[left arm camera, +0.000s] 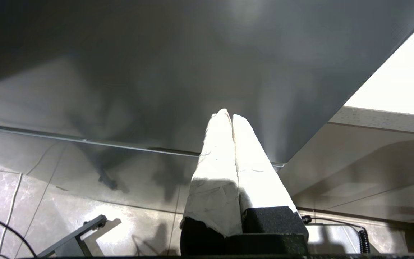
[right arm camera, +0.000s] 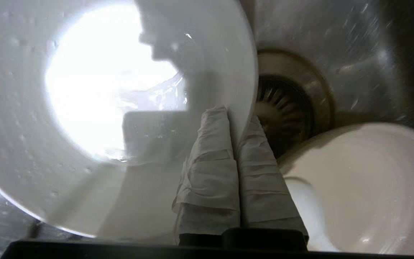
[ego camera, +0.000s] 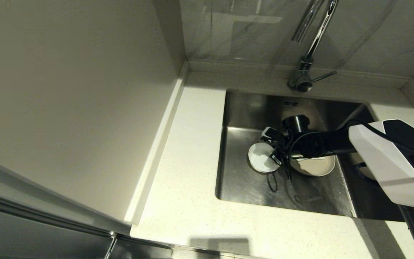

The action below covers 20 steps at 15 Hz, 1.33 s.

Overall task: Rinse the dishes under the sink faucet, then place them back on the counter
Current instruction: Put a bowl back to the table from the sink

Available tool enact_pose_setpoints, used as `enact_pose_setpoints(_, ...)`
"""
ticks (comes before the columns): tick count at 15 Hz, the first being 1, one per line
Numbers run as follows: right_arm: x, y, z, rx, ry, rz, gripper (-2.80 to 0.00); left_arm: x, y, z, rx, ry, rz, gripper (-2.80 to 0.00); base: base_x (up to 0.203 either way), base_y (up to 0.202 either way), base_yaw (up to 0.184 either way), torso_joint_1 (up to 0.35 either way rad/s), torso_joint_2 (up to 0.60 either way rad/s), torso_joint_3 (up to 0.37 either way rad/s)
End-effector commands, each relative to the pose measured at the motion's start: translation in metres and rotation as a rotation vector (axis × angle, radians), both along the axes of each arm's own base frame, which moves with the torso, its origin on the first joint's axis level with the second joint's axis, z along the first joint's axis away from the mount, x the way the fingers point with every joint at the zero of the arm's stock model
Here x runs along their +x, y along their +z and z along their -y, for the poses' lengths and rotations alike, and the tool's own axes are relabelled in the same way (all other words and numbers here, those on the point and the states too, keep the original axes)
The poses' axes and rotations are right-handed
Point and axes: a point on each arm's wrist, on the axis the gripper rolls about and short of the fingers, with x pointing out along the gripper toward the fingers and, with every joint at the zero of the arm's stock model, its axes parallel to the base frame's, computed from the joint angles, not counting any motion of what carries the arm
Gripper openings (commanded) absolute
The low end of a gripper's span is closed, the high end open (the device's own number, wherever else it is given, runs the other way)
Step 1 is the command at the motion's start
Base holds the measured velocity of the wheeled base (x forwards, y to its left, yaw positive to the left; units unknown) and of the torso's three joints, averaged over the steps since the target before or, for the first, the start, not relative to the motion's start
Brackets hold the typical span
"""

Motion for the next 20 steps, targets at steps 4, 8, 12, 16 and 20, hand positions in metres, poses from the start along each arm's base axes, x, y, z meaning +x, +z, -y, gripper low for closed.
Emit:
enact_pose_setpoints(4,-0.001,0.042,0.018,0.024,-0.051,0.130,-2.80,0.000,0.000,0.000,0.000,0.000,0.003,-2.80,0.000,0.000,0.000,0.000,0.00,0.000)
enact_pose_setpoints(8,-0.010,0.083,0.043,0.041,-0.106,0.211,-2.80,0.000,0.000,0.000,0.000,0.000,0.003,-2.80,0.000,0.000,0.000,0.000,0.00,0.000)
enact_pose_setpoints(12,-0.036,0.112,0.081,0.068,-0.218,0.233,-2.80,0.000,0.000,0.000,0.000,0.000,0.003,-2.80,0.000,0.000,0.000,0.000,0.00,0.000)
enact_pose_setpoints(16,-0.071,0.142,0.127,0.080,-0.422,0.275,-2.80,0.000,0.000,0.000,0.000,0.000,0.003,-2.80,0.000,0.000,0.000,0.000,0.00,0.000)
enact_pose_setpoints(20,-0.108,0.202,0.166,0.096,-0.526,0.546,-2.80,0.000,0.000,0.000,0.000,0.000,0.003,-2.80,0.000,0.000,0.000,0.000,0.00,0.000)
